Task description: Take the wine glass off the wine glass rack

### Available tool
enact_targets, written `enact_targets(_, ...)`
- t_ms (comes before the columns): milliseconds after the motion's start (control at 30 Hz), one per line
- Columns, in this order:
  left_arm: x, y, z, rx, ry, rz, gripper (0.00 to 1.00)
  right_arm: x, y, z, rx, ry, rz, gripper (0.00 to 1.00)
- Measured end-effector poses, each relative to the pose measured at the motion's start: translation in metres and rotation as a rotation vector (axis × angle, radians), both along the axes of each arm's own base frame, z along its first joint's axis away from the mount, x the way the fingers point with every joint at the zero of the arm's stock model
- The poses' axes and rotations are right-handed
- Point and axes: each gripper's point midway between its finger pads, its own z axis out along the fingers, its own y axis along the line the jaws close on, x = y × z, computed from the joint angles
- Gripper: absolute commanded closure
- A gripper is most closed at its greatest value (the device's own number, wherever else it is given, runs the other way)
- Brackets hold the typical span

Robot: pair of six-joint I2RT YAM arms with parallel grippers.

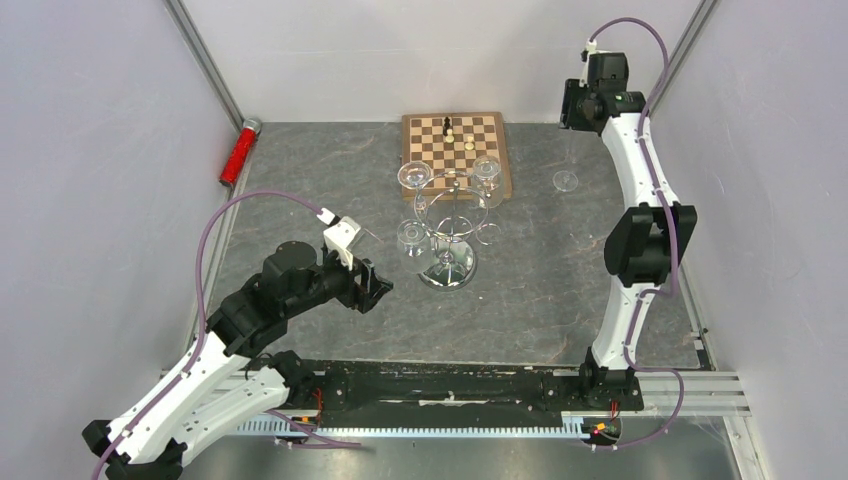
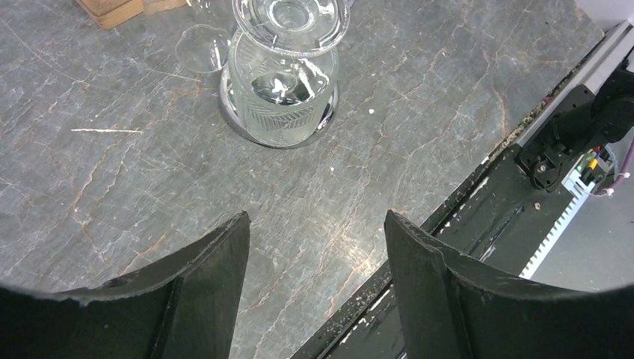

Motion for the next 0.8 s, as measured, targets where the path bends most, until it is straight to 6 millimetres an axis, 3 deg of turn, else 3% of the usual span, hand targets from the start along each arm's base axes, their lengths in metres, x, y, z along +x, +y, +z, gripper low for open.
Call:
enact_targets(100,0.001,0.001,0.0,0.002,-0.001,0.005,0.27,-0.002,0.0,0.011,0.002,-0.02,-0.003,0.47)
enact_targets(200,0.002,0.002,0.0,0.004,-0.004,0.013,0.25,-0.007,0.0,0.034,0.004,-0.067,-0.006,0.45)
enact_targets(400,0.004,0.004,0.0,0.009,-0.009,0.031,0.21,-0.028,0.001,0.106,0.012,-0.221,0.0,0.43)
enact_targets(500,0.006,0.005,-0.001,0.013,-0.01,0.045,0.2,-0.046,0.005,0.146,0.025,-0.312,0.018,0.43)
enact_targets(600,0.007,0.004,0.0,0.006,0.005,0.055,0.19,-0.068,0.012,0.171,0.042,-0.374,0.04,0.42)
enact_targets(700,0.009,0.001,0.006,-0.02,0.026,0.073,0.18,-0.091,0.022,0.183,0.062,-0.411,0.068,0.42)
enact_targets(800,0.012,-0.003,0.014,-0.046,0.039,0.086,0.19,-0.111,0.037,0.182,0.094,-0.422,0.111,0.42)
